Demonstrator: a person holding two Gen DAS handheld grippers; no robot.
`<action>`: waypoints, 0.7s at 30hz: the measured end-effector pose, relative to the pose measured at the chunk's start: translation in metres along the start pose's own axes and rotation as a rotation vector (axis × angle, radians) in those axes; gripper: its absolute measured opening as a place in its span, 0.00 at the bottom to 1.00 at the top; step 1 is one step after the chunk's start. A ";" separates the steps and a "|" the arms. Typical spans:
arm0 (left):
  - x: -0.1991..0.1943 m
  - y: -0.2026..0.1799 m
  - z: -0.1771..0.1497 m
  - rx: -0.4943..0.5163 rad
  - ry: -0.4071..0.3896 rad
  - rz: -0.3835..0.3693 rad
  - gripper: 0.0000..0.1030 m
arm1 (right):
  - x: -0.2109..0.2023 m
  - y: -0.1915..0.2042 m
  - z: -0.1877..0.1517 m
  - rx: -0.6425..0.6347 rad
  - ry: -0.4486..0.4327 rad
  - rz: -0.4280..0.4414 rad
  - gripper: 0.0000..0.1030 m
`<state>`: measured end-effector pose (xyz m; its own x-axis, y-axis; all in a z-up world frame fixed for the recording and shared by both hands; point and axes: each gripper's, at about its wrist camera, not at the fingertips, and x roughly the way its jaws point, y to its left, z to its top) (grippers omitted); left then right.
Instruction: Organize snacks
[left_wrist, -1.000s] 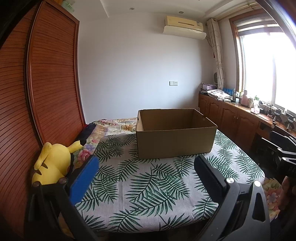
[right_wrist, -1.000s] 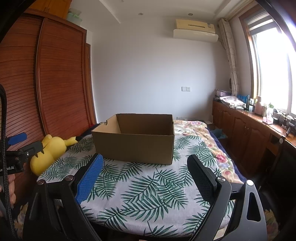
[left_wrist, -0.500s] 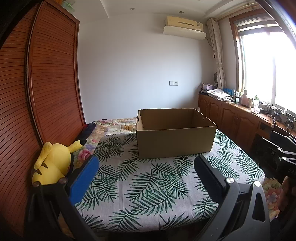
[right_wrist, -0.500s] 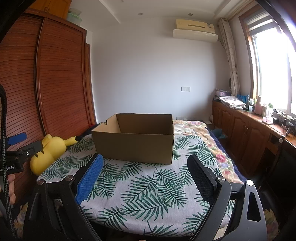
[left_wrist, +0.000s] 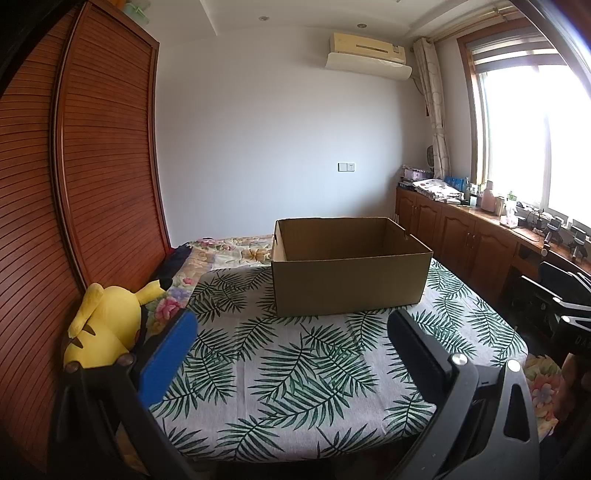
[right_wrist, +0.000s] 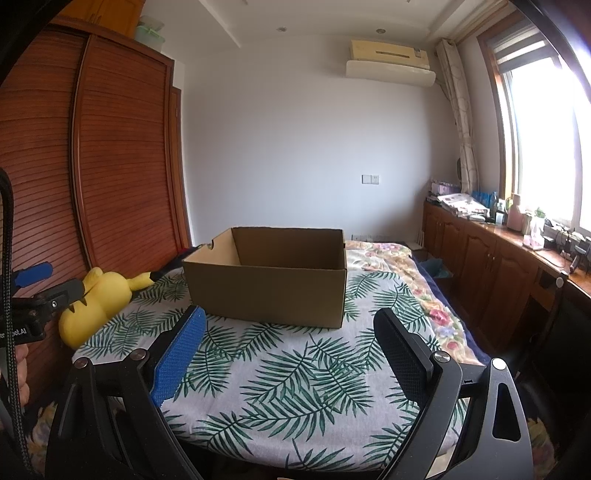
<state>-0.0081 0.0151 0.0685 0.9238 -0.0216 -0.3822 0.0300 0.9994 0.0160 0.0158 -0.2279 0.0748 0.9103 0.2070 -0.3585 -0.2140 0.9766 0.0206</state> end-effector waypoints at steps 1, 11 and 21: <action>0.000 0.000 0.000 -0.002 0.000 -0.002 1.00 | 0.000 0.000 0.000 -0.001 0.000 0.000 0.91; -0.003 0.000 0.001 -0.001 -0.006 -0.003 1.00 | 0.000 0.000 0.000 0.000 0.001 0.001 0.91; -0.003 0.001 0.001 -0.005 -0.005 -0.006 1.00 | 0.000 -0.001 0.000 0.002 0.001 0.002 0.91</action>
<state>-0.0102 0.0162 0.0709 0.9254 -0.0278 -0.3780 0.0338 0.9994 0.0092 0.0158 -0.2293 0.0751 0.9094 0.2089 -0.3596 -0.2151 0.9763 0.0231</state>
